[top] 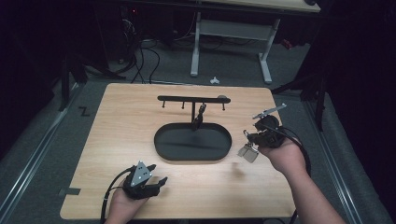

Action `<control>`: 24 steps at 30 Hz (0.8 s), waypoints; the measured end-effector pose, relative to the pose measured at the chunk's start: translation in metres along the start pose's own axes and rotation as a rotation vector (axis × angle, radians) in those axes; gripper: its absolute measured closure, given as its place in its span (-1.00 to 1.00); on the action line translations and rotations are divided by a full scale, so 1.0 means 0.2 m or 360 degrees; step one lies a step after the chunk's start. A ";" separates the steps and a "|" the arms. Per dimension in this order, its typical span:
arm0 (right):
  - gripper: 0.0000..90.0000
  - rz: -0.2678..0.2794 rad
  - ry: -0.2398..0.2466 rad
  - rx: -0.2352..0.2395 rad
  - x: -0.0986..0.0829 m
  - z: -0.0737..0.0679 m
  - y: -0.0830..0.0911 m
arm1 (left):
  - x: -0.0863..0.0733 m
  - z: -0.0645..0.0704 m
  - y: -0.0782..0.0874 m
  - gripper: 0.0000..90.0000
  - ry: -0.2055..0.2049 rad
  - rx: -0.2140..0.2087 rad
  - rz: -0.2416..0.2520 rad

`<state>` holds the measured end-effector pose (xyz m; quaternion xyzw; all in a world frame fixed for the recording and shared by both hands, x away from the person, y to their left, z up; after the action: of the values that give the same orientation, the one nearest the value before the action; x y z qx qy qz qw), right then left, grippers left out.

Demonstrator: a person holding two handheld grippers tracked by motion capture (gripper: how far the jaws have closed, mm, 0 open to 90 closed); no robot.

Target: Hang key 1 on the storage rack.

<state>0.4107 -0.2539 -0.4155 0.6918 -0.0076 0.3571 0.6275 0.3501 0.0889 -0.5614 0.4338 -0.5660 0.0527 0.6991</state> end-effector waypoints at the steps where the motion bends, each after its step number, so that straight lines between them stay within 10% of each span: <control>1: 0.94 0.0006 0.0001 0.0001 0.01 0.00 0.00 | 0.00 0.00 0.00 -0.21 0.0004 0.0002 0.0003; 24: 0.94 0.0109 0.0054 0.0057 0.26 -0.10 -0.02 | 0.00 -0.02 0.02 -0.21 0.0010 0.0000 0.0020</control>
<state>0.4422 -0.2115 -0.3939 0.6961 -0.0142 0.3902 0.6025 0.3505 0.0933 -0.5592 0.4301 -0.5664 0.0585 0.7006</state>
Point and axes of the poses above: each handheld gripper's, and its own axes: y roughly backward along the jaws, x roughly out of its top, z roughly to its right, the point moved 7 cm from there along -y, roughly forward along the jaws, and after that the axes turned 1 degree about y, right-handed, at the moved point
